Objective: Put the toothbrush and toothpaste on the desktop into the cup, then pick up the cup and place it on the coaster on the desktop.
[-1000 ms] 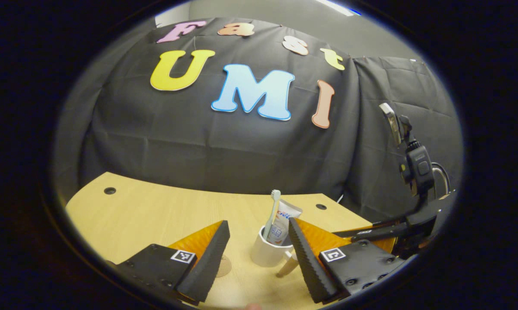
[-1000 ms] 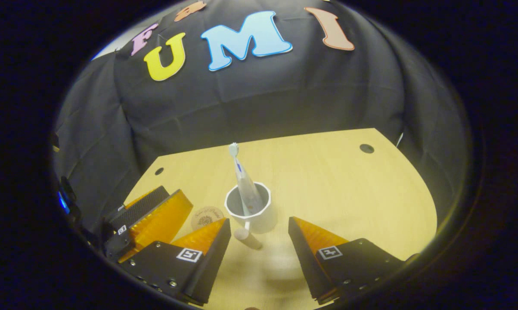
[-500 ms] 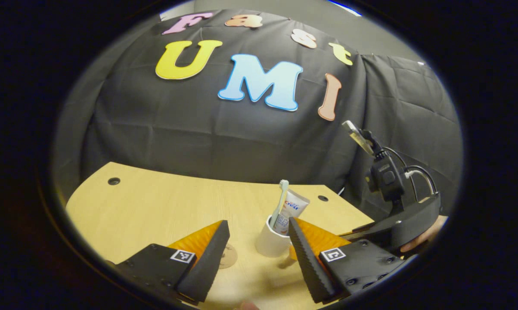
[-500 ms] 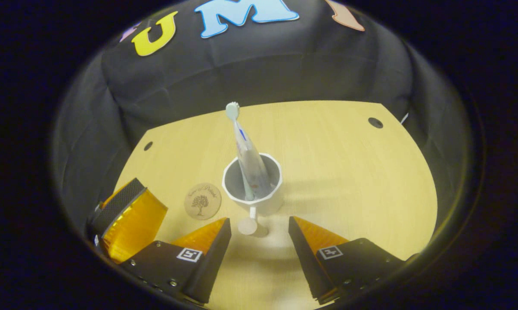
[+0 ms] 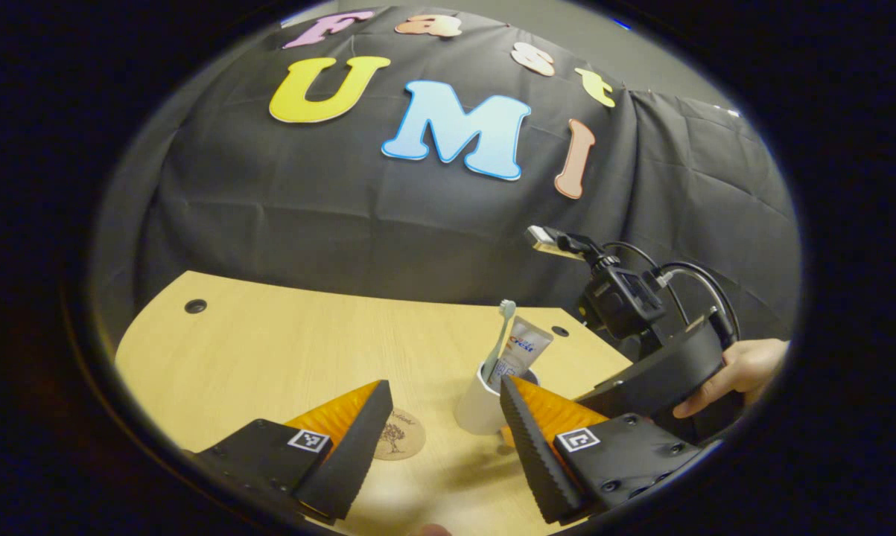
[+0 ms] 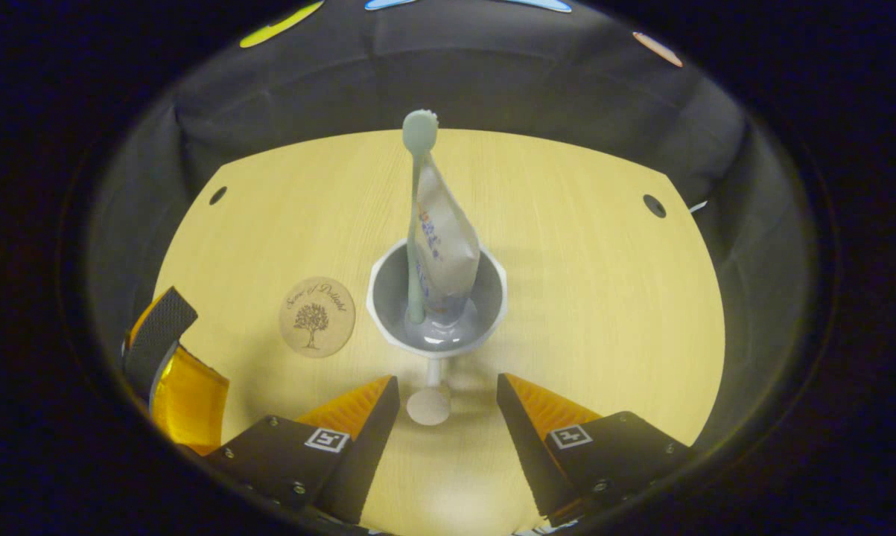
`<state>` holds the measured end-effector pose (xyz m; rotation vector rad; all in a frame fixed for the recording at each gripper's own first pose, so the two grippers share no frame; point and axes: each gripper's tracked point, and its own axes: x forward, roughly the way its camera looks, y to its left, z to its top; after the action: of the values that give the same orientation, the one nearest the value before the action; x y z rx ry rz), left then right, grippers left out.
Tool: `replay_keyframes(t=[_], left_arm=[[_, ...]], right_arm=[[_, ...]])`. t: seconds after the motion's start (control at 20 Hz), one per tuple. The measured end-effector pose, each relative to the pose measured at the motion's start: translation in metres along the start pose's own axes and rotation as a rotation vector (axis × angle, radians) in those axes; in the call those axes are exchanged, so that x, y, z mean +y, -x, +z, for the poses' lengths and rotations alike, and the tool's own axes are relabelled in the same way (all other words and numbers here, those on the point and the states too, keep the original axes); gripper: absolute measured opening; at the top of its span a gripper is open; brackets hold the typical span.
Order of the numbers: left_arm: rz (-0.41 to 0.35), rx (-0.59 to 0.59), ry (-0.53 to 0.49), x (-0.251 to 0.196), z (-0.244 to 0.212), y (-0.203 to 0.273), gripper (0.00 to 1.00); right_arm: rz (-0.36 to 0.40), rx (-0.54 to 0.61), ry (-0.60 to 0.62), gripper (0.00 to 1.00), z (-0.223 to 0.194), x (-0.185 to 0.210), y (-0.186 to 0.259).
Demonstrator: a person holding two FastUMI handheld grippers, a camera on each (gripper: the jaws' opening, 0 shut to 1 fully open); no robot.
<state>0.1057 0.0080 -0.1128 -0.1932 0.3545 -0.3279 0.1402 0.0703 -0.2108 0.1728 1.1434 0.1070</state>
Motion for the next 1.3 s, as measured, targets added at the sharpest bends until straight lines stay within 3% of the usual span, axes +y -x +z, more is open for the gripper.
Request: replay_keyframes(t=[0.35, 0.55, 0.6, 0.75, 0.8, 0.85, 0.95, 1.0, 1.3], left_arm=[[-0.009, 0.048, 0.008, 0.014, -0.001, 0.004, 0.91], [0.01, 0.066, 0.008, 0.017, 0.0, 0.004, 0.99], [0.011, 0.065, 0.008, 0.019, 0.0, 0.004, 0.95], [0.02, 0.07, 0.015, 0.024, -0.003, 0.003, 0.95], [0.018, 0.073, 0.018, 0.024, -0.004, 0.005, 0.95], [0.017, 0.078, 0.019, 0.025, -0.005, 0.005, 0.95], [0.018, 0.082, 0.017, 0.029, -0.007, 0.003, 0.95], [0.019, 0.078, 0.018, 0.032, -0.006, 0.003, 0.95], [0.03, 0.089, 0.03, 0.038, -0.011, 0.002, 0.95]], right_arm=[[-0.023, 0.092, 0.001, 0.76, 0.008, 0.005, -0.007], [-0.025, 0.126, 0.008, 0.72, 0.008, 0.005, -0.017], [-0.019, 0.134, 0.009, 0.63, 0.006, 0.008, -0.019], [-0.022, 0.136, 0.014, 0.63, 0.008, 0.009, -0.023], [-0.02, 0.137, 0.014, 0.56, 0.008, 0.01, -0.023], [-0.027, 0.136, 0.017, 0.56, 0.006, 0.009, -0.025], [-0.03, 0.132, 0.006, 0.46, 0.005, 0.009, -0.022], [-0.024, 0.135, 0.001, 0.3, 0.004, 0.01, -0.028], [-0.015, 0.116, 0.012, 0.27, 0.007, 0.01, -0.027]])
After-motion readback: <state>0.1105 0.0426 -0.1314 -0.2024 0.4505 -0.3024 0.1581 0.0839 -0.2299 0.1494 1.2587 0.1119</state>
